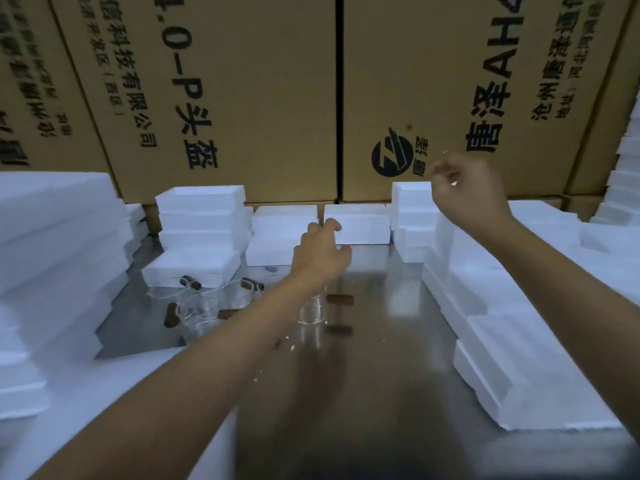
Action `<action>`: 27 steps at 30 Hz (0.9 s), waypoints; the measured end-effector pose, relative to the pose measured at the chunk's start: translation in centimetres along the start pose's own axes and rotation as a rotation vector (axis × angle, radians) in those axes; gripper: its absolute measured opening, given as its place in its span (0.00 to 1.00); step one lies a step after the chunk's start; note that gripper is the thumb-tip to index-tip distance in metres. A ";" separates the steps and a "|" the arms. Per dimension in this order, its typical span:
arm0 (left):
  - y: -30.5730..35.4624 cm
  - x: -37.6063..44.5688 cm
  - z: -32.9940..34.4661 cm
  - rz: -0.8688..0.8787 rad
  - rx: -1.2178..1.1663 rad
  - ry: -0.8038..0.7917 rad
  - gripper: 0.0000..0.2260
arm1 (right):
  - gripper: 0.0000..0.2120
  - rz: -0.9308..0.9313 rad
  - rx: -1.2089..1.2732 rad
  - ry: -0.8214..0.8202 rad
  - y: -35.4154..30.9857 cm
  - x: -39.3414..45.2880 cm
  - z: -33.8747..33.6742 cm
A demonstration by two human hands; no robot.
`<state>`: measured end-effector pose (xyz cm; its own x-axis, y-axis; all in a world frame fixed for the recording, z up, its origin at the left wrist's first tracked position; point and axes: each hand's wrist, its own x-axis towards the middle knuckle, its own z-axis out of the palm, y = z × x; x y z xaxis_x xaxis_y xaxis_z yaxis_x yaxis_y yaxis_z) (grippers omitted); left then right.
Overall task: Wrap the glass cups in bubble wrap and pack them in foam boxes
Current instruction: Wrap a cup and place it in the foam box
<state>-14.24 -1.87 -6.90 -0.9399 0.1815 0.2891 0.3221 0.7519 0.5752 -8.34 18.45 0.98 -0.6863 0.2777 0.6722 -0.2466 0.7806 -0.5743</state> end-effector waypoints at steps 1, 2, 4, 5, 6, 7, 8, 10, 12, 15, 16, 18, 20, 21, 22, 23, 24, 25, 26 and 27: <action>-1.9 0.3 -1.3 -0.050 0.061 0.030 0.18 | 0.11 0.014 0.026 -0.065 -0.9 0.5 1.1; -3.8 0.7 -2.7 -0.100 0.128 0.060 0.19 | 0.11 0.029 0.060 -0.136 -1.8 0.9 2.3; -7.9 1.7 -5.6 -0.226 0.234 0.116 0.19 | 0.11 0.053 0.128 -0.287 -3.4 1.2 5.3; -10.0 2.2 -7.1 -0.308 0.262 0.142 0.20 | 0.12 0.058 0.143 -0.361 -4.0 1.1 7.0; -12.2 2.7 -8.4 -0.398 0.277 0.159 0.21 | 0.12 0.062 0.141 -0.435 -4.5 0.8 8.8; -14.5 3.2 -9.5 -0.485 0.278 0.166 0.24 | 0.12 0.062 0.126 -0.507 -4.9 0.5 10.7; -16.6 3.7 -10.5 -0.565 0.260 0.172 0.27 | 0.11 0.057 0.104 -0.580 -5.3 0.1 12.7; -20.5 4.7 -12.0 -0.685 0.209 0.221 0.29 | 0.14 0.038 0.073 -0.735 -6.2 -0.9 16.4; -23.9 5.6 -12.8 -0.756 0.225 0.247 0.27 | 0.19 -0.002 0.055 -0.895 -7.6 -1.8 20.0; -27.0 6.3 -12.7 -0.782 0.198 0.211 0.28 | 0.22 -0.017 0.091 -1.053 -10.5 -3.1 24.5; -27.7 6.5 -12.4 -0.790 0.167 0.208 0.30 | 0.25 0.012 0.104 -1.094 -11.4 -3.4 25.8; -28.3 6.5 -11.8 -0.771 0.113 0.203 0.29 | 0.32 0.104 0.079 -1.176 -12.8 -4.1 27.8; -28.2 6.3 -11.7 -0.692 0.147 0.195 0.23 | 0.37 0.213 0.044 -1.215 -13.5 -4.7 29.3; -27.9 6.3 -11.9 -0.642 0.198 0.168 0.19 | 0.38 0.252 0.044 -1.200 -13.7 -5.0 29.8; -27.5 6.2 -12.1 -0.606 0.251 0.123 0.15 | 0.38 0.280 0.053 -1.163 -13.8 -5.1 30.1; -26.7 6.0 -12.3 -0.587 0.294 0.078 0.13 | 0.38 0.300 0.063 -1.112 -13.8 -5.1 30.2; -26.1 5.7 -12.5 -0.570 0.332 0.055 0.13 | 0.38 0.308 0.068 -1.060 -13.8 -5.1 30.0; -25.4 5.4 -12.6 -0.556 0.344 0.051 0.16 | 0.37 0.303 0.063 -1.017 -13.8 -5.0 29.6; -24.6 5.1 -12.7 -0.544 0.324 0.057 0.18 | 0.37 0.290 0.056 -0.983 -13.8 -5.0 28.9; -23.8 4.7 -12.9 -0.532 0.284 0.068 0.20 | 0.36 0.275 0.057 -0.953 -13.8 -4.9 27.9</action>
<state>-24.90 -27.07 -9.32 -0.9514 -0.2996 0.0710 -0.2418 0.8699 0.4300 -20.70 -9.33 -7.42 -0.9816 -0.1404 -0.1296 -0.0118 0.7216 -0.6922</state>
